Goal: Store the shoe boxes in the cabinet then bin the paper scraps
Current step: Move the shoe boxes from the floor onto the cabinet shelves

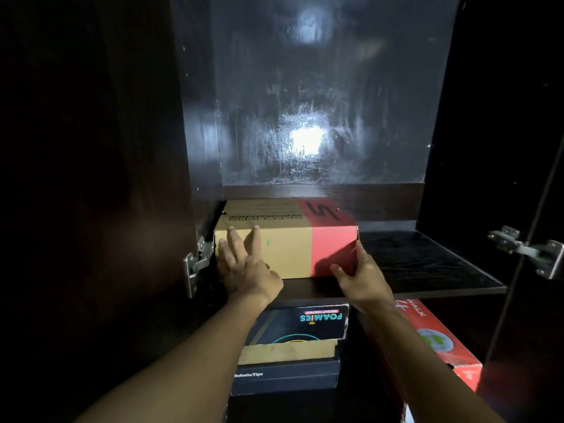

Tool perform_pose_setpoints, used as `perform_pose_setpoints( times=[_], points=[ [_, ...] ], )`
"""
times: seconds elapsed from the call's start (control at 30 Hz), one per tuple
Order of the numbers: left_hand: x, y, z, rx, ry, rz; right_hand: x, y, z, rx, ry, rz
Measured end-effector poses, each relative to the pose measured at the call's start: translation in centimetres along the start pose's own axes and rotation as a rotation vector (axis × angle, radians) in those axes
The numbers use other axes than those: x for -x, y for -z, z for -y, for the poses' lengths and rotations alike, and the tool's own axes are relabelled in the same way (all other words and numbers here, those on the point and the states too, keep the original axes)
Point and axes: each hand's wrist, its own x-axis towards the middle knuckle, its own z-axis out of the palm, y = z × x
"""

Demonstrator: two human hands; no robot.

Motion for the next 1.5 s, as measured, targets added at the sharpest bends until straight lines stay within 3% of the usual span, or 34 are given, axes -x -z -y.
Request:
perform_pose_setpoints(
  times=[0.13,0.27,0.43,0.67,0.93,1.17,1.27,1.5],
  points=[
    [2.4,1.1,0.0,-0.001,-0.078,0.065,4.1,2.5,-1.3,-0.036,-0.028,-0.057],
    [8.4,1.2,-0.6,0.257,-0.234,0.194,11.0,5.2,-3.0,-0.043,-0.091,-0.094],
    [18.7,-0.5,-1.5,0.393,-0.356,0.443,22.0,8.5,-5.6,0.031,-0.232,-0.142],
    [31.0,-5.1,-2.9,0.5,-0.39,0.768,35.9,12.2,-11.1,0.175,-0.452,-0.229],
    [40.8,-13.3,-3.0,0.427,-0.354,1.001,48.2,13.6,-18.1,0.397,-0.779,-0.178],
    [44.2,-19.5,0.1,0.335,-0.109,1.068,54.7,13.7,-21.6,0.595,-1.039,-0.149],
    [44.5,-20.6,1.3,0.417,-0.087,1.03,55.4,13.6,-22.0,0.542,-1.113,-0.249],
    [45.3,-18.6,2.7,0.443,-0.055,0.902,57.2,13.8,-21.8,0.415,-0.972,-0.413]
  ],
)
